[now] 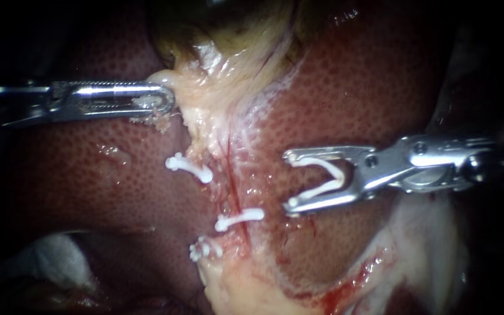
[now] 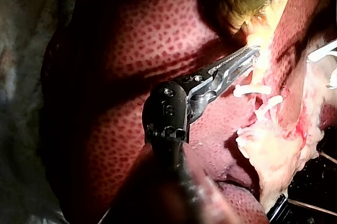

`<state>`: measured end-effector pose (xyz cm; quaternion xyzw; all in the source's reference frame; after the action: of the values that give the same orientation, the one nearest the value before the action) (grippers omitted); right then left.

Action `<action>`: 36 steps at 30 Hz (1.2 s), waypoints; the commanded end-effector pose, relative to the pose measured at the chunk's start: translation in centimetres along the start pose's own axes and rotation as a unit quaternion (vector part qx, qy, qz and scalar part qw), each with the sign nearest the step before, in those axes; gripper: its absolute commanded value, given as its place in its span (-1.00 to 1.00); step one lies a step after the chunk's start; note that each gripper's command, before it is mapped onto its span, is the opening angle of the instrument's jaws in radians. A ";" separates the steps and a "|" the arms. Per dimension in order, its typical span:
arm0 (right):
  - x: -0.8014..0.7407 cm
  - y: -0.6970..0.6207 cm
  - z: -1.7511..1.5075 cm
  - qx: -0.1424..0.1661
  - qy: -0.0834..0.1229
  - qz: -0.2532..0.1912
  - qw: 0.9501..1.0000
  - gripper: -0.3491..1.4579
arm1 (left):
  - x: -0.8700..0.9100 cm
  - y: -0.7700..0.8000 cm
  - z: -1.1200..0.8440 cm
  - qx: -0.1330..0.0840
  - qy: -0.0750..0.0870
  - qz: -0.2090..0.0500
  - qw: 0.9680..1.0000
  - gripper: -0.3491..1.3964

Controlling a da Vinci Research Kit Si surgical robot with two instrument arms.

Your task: Clipping second clip right tube

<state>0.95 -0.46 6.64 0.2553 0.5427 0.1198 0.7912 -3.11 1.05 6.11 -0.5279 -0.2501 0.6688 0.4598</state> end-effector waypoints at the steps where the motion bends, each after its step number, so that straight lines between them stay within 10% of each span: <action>1: -0.06 0.02 0.07 0.003 -0.004 0.004 1.000 -0.06 | 0.00 0.01 0.00 0.000 0.000 0.000 1.000 -1.00; 13: -0.62 0.25 0.87 0.005 -0.034 0.039 0.999 -0.06 | -0.01 0.06 0.01 0.003 0.002 0.003 1.000 -1.00; 30: -0.64 0.22 1.17 0.049 -0.035 0.087 0.994 -0.14 | -0.04 0.07 0.06 0.001 0.001 0.004 1.000 -1.00; 36: -0.66 0.24 1.13 0.055 -0.036 0.119 0.991 -0.58 | -0.04 0.07 0.07 0.002 0.001 0.004 1.000 -1.00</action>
<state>1.74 -0.88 7.62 0.3698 0.4833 0.1758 0.7738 -3.20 0.99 6.10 -0.5290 -0.2467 0.6706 0.4579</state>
